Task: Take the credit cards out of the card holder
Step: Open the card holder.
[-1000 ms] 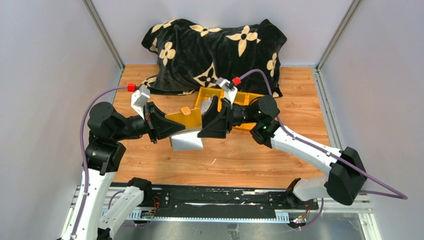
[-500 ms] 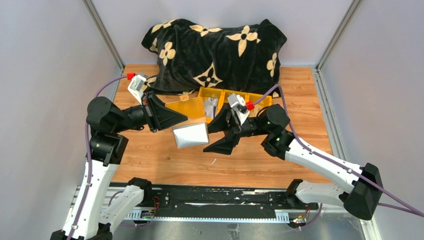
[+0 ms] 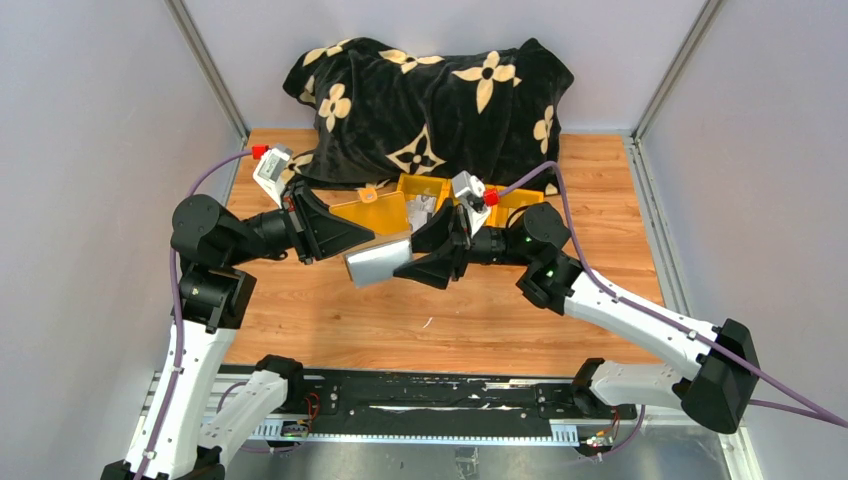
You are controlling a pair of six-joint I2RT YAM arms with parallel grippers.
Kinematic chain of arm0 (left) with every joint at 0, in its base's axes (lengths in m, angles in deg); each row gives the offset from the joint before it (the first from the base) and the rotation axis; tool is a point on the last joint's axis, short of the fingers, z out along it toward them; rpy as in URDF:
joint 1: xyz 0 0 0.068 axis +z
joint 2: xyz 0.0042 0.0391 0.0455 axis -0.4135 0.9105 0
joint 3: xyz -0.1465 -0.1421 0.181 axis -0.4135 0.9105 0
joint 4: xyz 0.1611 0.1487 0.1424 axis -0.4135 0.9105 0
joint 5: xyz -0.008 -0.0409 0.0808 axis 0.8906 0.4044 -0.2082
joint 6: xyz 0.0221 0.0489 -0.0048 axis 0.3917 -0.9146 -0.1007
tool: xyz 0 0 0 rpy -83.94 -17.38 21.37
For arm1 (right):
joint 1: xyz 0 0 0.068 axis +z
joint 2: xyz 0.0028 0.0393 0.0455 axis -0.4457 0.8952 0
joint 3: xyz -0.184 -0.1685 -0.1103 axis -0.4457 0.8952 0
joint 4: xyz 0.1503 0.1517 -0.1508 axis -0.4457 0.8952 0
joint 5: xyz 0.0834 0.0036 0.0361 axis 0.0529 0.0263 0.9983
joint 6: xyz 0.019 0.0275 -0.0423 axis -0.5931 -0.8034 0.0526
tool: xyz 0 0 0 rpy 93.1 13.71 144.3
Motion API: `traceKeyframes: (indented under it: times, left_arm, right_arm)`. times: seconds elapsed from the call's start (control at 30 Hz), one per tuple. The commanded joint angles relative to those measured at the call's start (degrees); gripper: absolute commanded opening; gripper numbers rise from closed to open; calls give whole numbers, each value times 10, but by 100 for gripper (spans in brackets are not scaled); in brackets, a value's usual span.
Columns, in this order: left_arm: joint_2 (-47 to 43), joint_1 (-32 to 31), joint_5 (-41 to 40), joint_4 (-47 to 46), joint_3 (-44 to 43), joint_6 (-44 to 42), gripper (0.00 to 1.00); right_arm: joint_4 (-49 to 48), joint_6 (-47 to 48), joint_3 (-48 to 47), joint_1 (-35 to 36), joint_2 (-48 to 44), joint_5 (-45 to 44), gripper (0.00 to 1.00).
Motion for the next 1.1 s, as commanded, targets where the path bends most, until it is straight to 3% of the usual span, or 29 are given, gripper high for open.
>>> traceKeyframes:
  times: [0.0, 0.23, 0.47, 0.67, 1.07]
  left_arm:
    - [-7, -1, 7, -27, -16, 20, 0]
    - [-7, -1, 15, -28, -22, 19, 0]
    - [3, -1, 10, -41, -24, 49, 0]
    - [6, -1, 10, -31, -35, 52, 0]
    - [2, -1, 11, -21, -38, 47, 0]
  right_arm:
    - [-16, 6, -32, 9, 1, -44, 54]
    - [9, 36, -28, 8, -17, 93, 71]
    - [10, 68, 16, 8, -51, 98, 73]
    - [10, 97, 25, 8, -68, 67, 69]
    - [6, 64, 5, 7, -50, -4, 49]
